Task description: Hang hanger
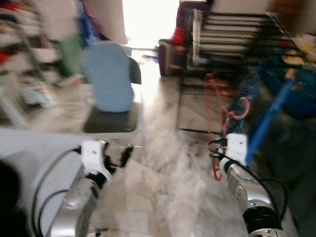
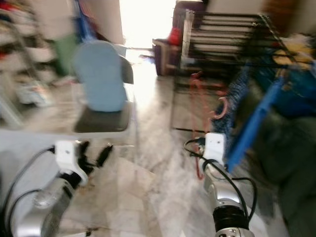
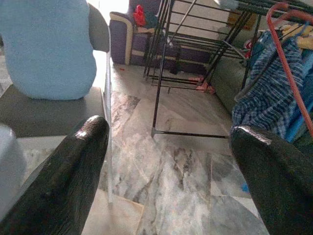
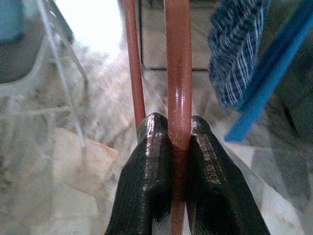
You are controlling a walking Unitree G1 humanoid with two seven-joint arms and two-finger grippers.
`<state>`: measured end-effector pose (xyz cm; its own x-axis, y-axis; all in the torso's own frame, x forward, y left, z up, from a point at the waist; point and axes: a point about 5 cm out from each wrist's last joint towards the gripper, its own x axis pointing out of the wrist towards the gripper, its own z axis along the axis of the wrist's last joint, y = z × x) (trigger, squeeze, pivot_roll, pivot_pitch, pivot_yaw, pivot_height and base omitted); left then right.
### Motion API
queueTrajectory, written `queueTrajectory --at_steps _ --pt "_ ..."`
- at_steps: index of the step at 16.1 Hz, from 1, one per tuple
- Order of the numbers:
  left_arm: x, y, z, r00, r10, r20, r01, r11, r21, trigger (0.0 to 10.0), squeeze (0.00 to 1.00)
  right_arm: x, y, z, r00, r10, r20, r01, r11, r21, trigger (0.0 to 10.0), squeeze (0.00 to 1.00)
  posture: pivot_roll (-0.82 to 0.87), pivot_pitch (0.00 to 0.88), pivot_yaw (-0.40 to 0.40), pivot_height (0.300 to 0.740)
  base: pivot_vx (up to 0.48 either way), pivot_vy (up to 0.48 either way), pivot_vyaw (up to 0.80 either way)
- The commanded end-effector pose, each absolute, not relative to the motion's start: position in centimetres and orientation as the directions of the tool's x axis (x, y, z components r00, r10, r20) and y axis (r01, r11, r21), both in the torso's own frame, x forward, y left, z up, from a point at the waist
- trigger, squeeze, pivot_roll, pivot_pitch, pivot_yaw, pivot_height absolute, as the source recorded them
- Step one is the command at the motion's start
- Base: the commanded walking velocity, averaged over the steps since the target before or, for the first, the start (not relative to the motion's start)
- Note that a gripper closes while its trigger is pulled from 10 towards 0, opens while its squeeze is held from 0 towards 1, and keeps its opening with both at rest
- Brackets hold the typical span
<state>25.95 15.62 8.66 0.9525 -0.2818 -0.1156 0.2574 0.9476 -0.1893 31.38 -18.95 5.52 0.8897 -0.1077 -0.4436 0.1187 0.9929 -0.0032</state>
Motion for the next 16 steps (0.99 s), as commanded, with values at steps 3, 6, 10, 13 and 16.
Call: queueTrajectory --at_steps 3,6,10,13,16 --pt "26.1 15.0 8.7 0.947 -0.293 -0.133 0.270 0.948 -0.171 10.0 0.00 31.5 -19.8 5.7 0.869 -0.137 -0.475 0.124 0.991 -0.058 10.0 0.00 -0.07 0.000 -0.009 0.740 0.433 0.000 0.00" --pt "25.9 14.9 8.4 0.944 -0.291 -0.156 0.265 0.950 -0.167 10.0 0.00 30.9 -19.3 4.5 0.829 -0.121 -0.546 0.104 0.993 -0.063 10.0 0.00 -0.07 0.000 -0.013 0.740 0.471 0.000 0.00" --pt "26.1 14.6 8.4 0.941 -0.295 -0.168 0.270 0.950 -0.159 10.0 0.00 31.0 -19.3 4.6 0.820 -0.118 -0.561 0.091 0.993 -0.077 10.0 0.00 -0.08 0.000 -0.009 0.740 0.472 0.000 0.00" --pt "26.1 14.6 8.3 0.937 -0.301 -0.177 0.275 0.949 -0.154 10.0 0.00 30.8 -19.2 4.3 0.808 -0.123 -0.576 0.090 0.992 -0.084 10.0 0.00 -0.08 0.000 -0.004 0.740 0.477 0.000 0.00" --pt "26.2 14.7 8.2 0.936 -0.302 -0.183 0.276 0.949 -0.155 10.0 0.00 31.1 -19.0 4.3 0.806 -0.108 -0.583 0.056 0.993 -0.106 10.0 0.00 -0.07 0.000 -0.002 0.740 0.480 0.000 0.00"
